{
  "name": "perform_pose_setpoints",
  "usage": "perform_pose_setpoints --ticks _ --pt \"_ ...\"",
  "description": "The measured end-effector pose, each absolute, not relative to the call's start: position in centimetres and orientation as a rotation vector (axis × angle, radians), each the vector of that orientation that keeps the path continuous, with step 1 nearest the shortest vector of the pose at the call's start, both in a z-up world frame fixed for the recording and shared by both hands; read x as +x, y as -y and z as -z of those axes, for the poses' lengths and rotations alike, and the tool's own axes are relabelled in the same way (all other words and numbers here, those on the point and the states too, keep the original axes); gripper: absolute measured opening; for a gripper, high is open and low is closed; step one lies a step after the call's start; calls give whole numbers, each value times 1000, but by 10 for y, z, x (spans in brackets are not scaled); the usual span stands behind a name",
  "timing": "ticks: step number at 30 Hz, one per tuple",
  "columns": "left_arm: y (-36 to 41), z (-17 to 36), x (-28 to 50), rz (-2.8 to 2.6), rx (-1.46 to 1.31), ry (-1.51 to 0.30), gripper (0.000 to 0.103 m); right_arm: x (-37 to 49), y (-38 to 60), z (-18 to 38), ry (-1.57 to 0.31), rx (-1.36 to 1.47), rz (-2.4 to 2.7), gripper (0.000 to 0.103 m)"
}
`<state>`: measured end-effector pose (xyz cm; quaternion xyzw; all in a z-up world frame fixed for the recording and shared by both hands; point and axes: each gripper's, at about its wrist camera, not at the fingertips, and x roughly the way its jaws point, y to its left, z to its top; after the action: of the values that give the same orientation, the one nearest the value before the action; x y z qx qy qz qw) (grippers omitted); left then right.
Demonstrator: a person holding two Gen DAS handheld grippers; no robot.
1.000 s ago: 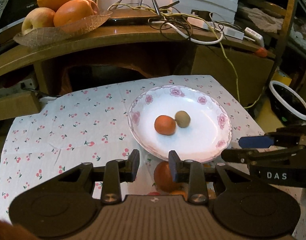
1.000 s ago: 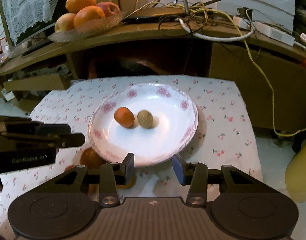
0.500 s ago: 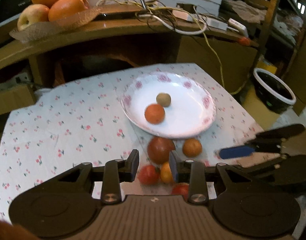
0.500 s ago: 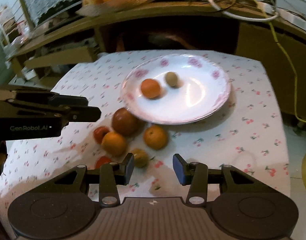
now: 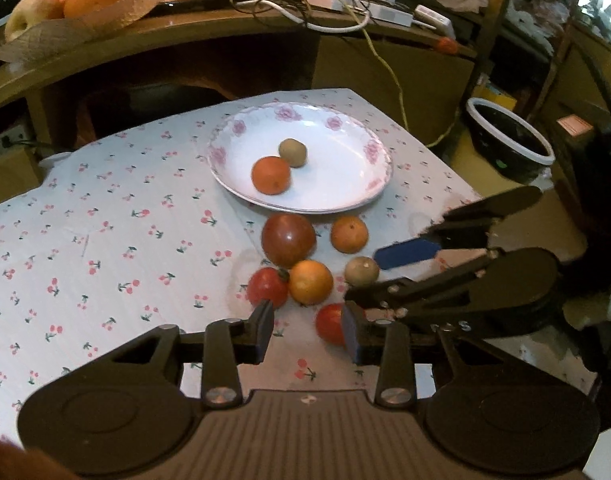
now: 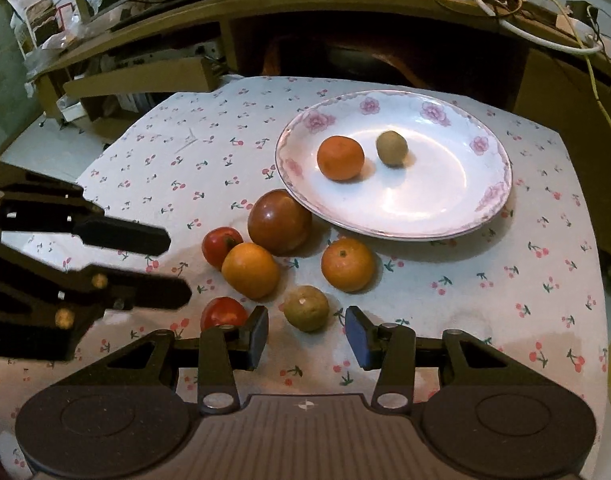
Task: Organize fruits
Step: 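Grasp the red tomato with the left gripper while the right gripper grasps a small brown fruit, then lift both held fruits and carry them toward the white plate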
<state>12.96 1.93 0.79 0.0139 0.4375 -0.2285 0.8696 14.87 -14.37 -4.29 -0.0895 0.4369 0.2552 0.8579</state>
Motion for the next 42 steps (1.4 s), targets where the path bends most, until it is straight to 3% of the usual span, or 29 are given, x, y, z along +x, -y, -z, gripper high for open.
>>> perform_pose_setpoints --ticks 4,36,42 --pt "-12 -4 126 516 48 -933 42 149 142 42 -897 -199 -559 26" --pt "14 19 119 501 166 -953 42 134 164 40 -911 -244 -567 26" --pt "13 24 118 506 192 -956 44 132 160 43 -901 -279 -578 30"
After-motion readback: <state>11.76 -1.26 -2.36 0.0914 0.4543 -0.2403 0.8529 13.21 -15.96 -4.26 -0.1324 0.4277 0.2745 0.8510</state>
